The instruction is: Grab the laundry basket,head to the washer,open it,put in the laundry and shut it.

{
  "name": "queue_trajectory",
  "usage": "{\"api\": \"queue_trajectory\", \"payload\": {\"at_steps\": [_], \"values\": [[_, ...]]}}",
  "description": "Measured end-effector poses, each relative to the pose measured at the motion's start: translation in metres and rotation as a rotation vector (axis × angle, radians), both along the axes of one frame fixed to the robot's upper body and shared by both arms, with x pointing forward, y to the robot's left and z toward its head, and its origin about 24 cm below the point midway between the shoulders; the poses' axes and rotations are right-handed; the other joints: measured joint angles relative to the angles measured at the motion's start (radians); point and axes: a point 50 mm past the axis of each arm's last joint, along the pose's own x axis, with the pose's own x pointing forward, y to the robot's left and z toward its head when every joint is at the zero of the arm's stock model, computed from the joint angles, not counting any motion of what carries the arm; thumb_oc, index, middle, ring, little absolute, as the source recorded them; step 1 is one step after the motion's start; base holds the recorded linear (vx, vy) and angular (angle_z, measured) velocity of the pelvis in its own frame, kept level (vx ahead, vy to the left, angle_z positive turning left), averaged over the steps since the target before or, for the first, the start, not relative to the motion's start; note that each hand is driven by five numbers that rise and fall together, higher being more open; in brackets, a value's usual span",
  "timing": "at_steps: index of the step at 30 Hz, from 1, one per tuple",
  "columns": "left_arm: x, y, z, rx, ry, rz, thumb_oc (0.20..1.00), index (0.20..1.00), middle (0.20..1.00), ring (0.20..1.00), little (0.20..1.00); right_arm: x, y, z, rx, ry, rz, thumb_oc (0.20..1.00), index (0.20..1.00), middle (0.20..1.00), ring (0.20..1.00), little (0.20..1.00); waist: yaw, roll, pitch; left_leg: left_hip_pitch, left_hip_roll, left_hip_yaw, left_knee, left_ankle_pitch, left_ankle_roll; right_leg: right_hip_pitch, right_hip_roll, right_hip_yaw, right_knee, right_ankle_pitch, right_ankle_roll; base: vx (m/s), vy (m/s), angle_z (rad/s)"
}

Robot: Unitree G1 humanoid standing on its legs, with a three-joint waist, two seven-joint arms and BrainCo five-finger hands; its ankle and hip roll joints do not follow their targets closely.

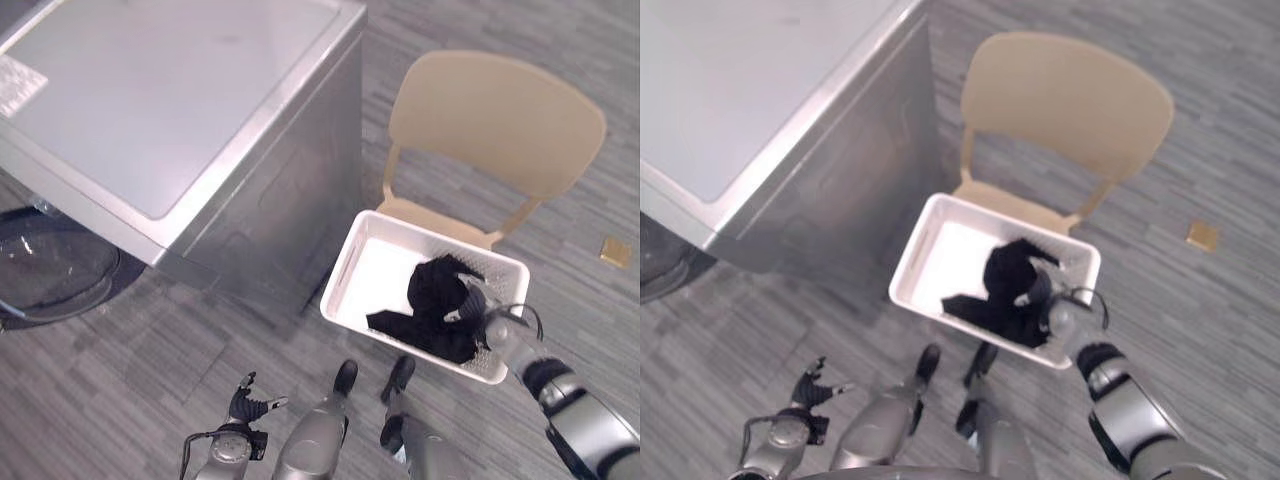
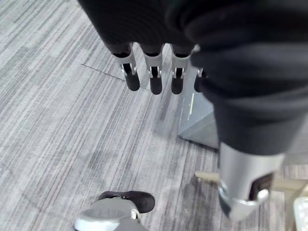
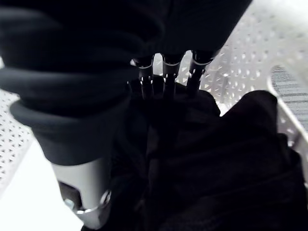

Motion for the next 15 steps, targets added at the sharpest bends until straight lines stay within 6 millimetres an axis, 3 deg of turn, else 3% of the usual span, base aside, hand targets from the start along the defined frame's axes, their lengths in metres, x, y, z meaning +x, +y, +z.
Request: {"api": "queue_trajectory", "payload": {"at_steps": [4,5,6,7,11,12,15], "values": [[0.031,-0.011,0.015,-0.014,-0.095,-0.024,1.0,1.0,1.0,1.0,1.0,0.024,-0.022,0.039,-0.112,-0.073,-0.131,1.0,1.0,1.0,1.0,1.0,0.032,0.016,0.07,-0.092,-0.002,-0.02,0.032,0.022,-0.003,-0.082,-0.001,-0.014,0.006,0.018,0.003,-0.09,0.009,0.21],[0.042,-0.015,0.021,-0.012,-0.125,-0.042,1.0,1.0,1.0,1.0,1.0,0.029,-0.025,0.049,-0.121,-0.109,-0.165,0.809,0.809,0.809,0.809,0.809,0.032,0.031,0.092,-0.103,-0.003,-0.03,0.029,0.028,-0.005,-0.089,-0.002,-0.025,0.007,0.019,0.003,-0.03,-0.001,0.18],[0.045,-0.015,0.022,-0.016,-0.133,-0.034,1.0,1.0,1.0,1.0,1.0,0.03,-0.024,0.052,-0.104,-0.131,-0.175,0.31,0.31,0.31,0.31,0.31,0.03,0.033,0.095,-0.103,-0.003,-0.032,0.026,0.029,-0.007,-0.089,-0.003,-0.026,0.007,0.018,0.003,0.01,-0.005,0.12],[0.046,-0.015,0.023,-0.027,-0.138,-0.021,1.0,1.0,1.0,1.0,1.0,0.032,-0.022,0.054,-0.084,-0.132,-0.171,0.2,0.2,0.2,0.2,0.2,0.028,0.033,0.095,-0.097,-0.003,-0.032,0.024,0.028,-0.008,-0.085,-0.003,-0.025,0.007,0.018,0.003,0.0,0.0,0.0],[0.054,-0.016,0.028,-0.035,-0.161,-0.014,1.0,1.0,1.0,1.0,1.0,0.031,0.005,0.052,0.151,-0.158,-0.087,0.2,0.2,0.2,0.2,0.2,0.012,0.033,0.094,-0.061,-0.001,-0.028,0.009,0.028,-0.008,-0.059,-0.001,-0.022,0.005,0.026,-0.008,0.02,0.008,-0.03],[0.055,-0.016,0.03,-0.041,-0.173,-0.008,1.0,1.0,1.0,1.0,1.0,0.025,0.024,0.047,0.285,-0.154,-0.03,0.2,0.2,0.2,0.2,0.2,0.004,0.033,0.094,-0.032,-0.001,-0.026,0.004,0.027,-0.009,-0.032,0.0,-0.018,0.003,0.026,-0.008,0.04,0.05,-0.05],[0.059,-0.015,0.036,-0.06,-0.211,0.01,1.0,1.0,1.0,1.0,1.0,0.013,0.046,0.045,0.495,-0.173,0.04,0.2,0.2,0.2,0.2,0.2,-0.011,0.028,0.089,0.03,0.0,-0.008,-0.016,0.022,-0.002,0.014,0.0,0.011,0.003,0.026,-0.008,0.08,0.051,-0.17]]}}
